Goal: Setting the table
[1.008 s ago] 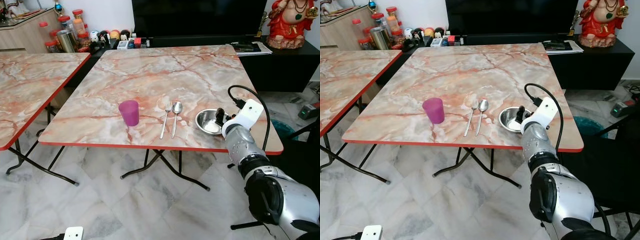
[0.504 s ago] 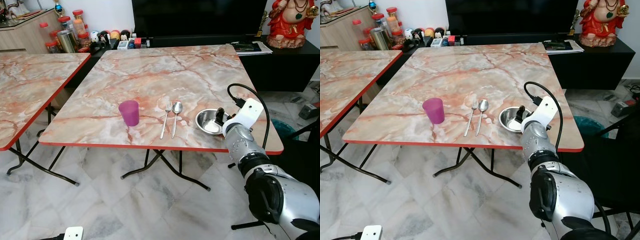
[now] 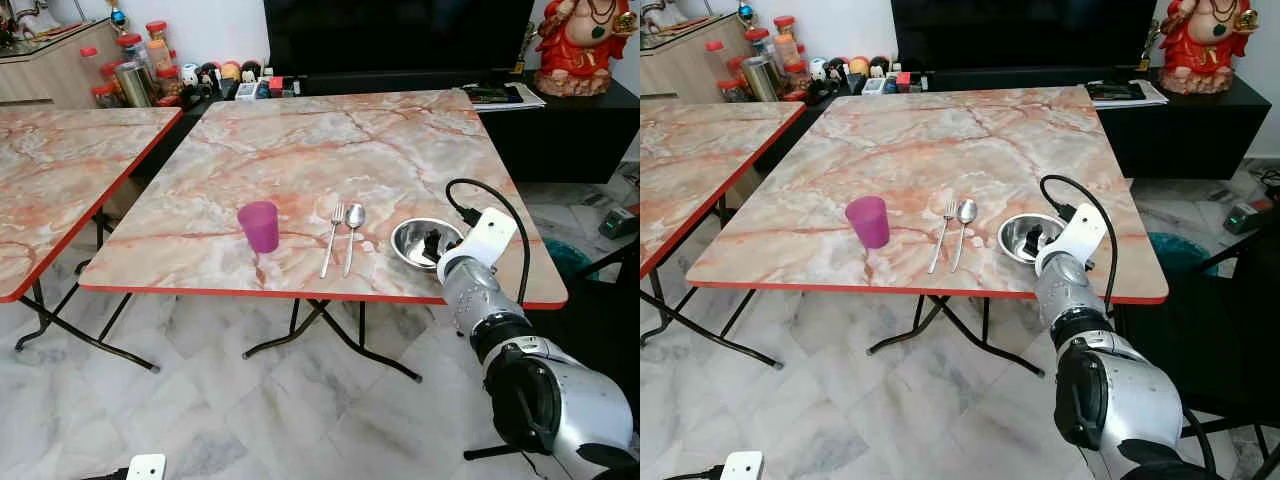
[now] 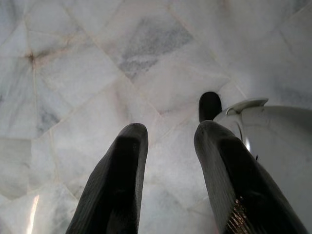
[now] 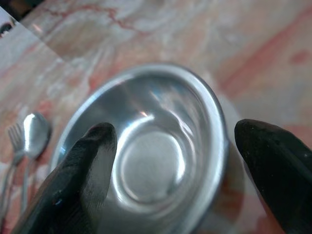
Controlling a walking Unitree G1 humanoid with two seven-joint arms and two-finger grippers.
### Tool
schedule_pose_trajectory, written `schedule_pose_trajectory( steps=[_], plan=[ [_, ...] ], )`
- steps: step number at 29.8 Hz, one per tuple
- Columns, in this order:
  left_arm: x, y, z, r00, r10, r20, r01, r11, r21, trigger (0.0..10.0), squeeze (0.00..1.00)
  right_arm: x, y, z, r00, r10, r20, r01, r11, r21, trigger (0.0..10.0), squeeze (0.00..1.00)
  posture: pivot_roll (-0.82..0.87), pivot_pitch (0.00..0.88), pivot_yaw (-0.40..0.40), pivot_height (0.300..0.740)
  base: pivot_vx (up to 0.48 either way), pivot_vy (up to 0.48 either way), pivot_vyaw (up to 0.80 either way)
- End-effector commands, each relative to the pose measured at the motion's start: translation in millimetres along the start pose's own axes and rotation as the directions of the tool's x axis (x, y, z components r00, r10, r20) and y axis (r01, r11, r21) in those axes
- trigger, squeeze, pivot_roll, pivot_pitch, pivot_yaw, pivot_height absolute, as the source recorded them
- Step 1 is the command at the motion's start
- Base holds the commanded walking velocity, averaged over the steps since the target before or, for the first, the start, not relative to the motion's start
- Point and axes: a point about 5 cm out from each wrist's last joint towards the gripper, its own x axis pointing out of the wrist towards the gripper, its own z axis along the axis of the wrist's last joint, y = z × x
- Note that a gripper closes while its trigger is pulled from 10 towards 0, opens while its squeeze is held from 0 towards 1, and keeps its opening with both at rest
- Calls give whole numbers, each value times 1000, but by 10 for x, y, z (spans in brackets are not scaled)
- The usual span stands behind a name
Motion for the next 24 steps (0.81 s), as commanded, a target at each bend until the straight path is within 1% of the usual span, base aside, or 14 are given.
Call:
schedule_pose_trajectory(
  steps=[1,4,5,24],
  plan=[
    [-16,80,-21,1000,12,-5,-12,1000,13,10000,0,-7,26,-74,1000,0,-26,0,1000,1,10000,0,107,0,106,728,0,0,0],
    [-19,83,-32,1000,13,-4,-13,1000,12,10000,0,-9,27,-93,1000,4,-29,-4,1000,6,10000,0,110,0,107,728,0,0,0],
    [-23,85,-41,1000,13,-3,-13,1000,13,10000,0,-10,27,-105,1000,6,-30,-6,1000,12,0,0,115,0,107,728,0,0,0],
    [-32,96,-64,1000,15,1,-15,1000,19,10000,0,-13,27,-117,1000,10,-20,-9,999,36,0,0,115,0,113,728,0,0,0]
  ],
)
